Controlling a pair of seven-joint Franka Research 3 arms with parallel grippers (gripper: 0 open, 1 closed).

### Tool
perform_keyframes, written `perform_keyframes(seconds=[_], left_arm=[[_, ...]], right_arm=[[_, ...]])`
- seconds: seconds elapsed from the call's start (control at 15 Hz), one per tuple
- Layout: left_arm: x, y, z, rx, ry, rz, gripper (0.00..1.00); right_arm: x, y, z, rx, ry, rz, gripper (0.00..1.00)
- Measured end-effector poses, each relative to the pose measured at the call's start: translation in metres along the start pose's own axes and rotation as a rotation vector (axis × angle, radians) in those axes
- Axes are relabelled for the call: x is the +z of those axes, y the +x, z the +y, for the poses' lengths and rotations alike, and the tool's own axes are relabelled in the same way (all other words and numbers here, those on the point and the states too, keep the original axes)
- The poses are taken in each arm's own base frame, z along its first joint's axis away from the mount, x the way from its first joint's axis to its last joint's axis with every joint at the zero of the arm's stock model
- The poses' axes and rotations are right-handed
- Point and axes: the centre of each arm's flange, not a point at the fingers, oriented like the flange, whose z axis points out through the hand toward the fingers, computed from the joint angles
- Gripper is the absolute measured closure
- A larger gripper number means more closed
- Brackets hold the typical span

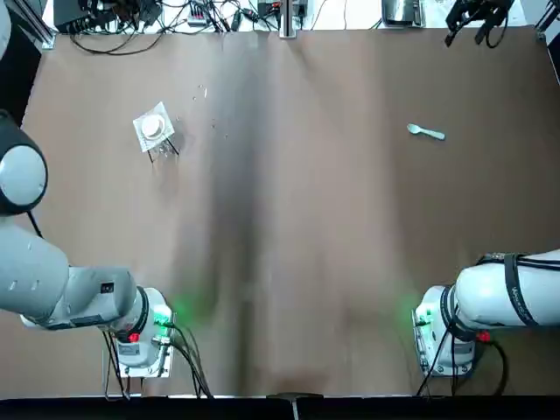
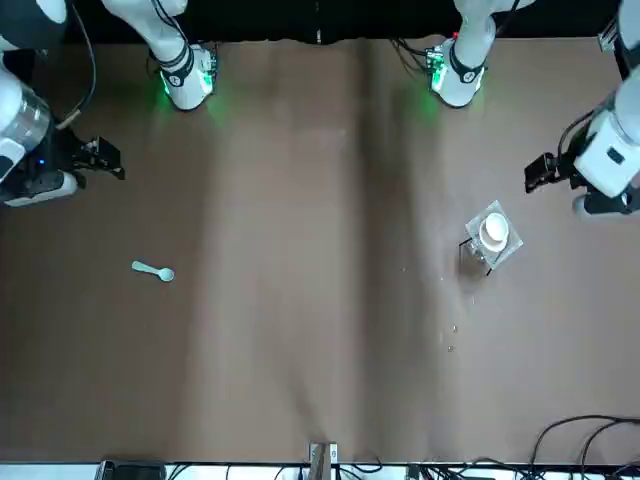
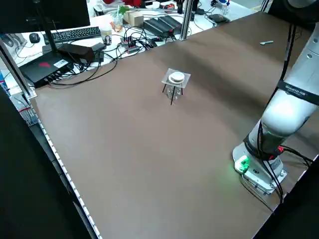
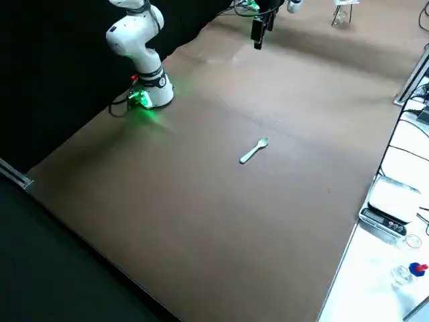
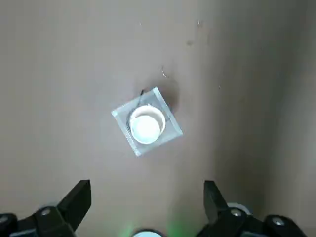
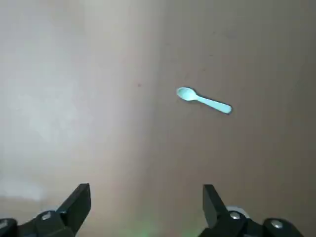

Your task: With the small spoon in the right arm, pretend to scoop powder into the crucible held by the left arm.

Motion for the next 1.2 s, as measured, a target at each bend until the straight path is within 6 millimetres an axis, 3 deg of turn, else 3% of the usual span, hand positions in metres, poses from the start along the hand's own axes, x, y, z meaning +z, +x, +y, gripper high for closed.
perform_keyframes(seconds=[0.27,0.33,0.47,0.6,0.8,0.93,1.2], left_arm=[[0.065,0.019,-0.061,-0.071,-0.155,-0.127,0.0],[0.104,0.03,-0.077,-0.078,-0.181,-0.164,0.0],[0.143,0.036,-0.084,-0.069,-0.199,-0.194,0.0],[0.176,0.038,-0.092,-0.065,-0.214,-0.225,0.0],[0.219,0.044,-0.101,-0.048,-0.237,-0.283,0.0],[0.243,0.047,-0.115,-0.037,-0.272,-0.312,0.0],[0.278,0.049,-0.133,-0.052,-0.413,-0.354,0.0]], right_arm=[[0.029,0.009,-0.016,-0.028,0.021,-0.054,0.0],[0.047,0.017,-0.019,-0.07,0.026,-0.09,0.0],[0.067,0.025,-0.015,-0.176,0.039,-0.126,0.01],[0.091,0.033,0.001,-0.283,0.062,-0.164,0.03],[0.131,0.047,0.04,-0.47,0.11,-0.19,0.0],[0.159,0.054,0.063,-0.579,0.144,-0.206,0.0],[0.213,0.069,0.085,-0.807,0.181,-0.208,0.0]])
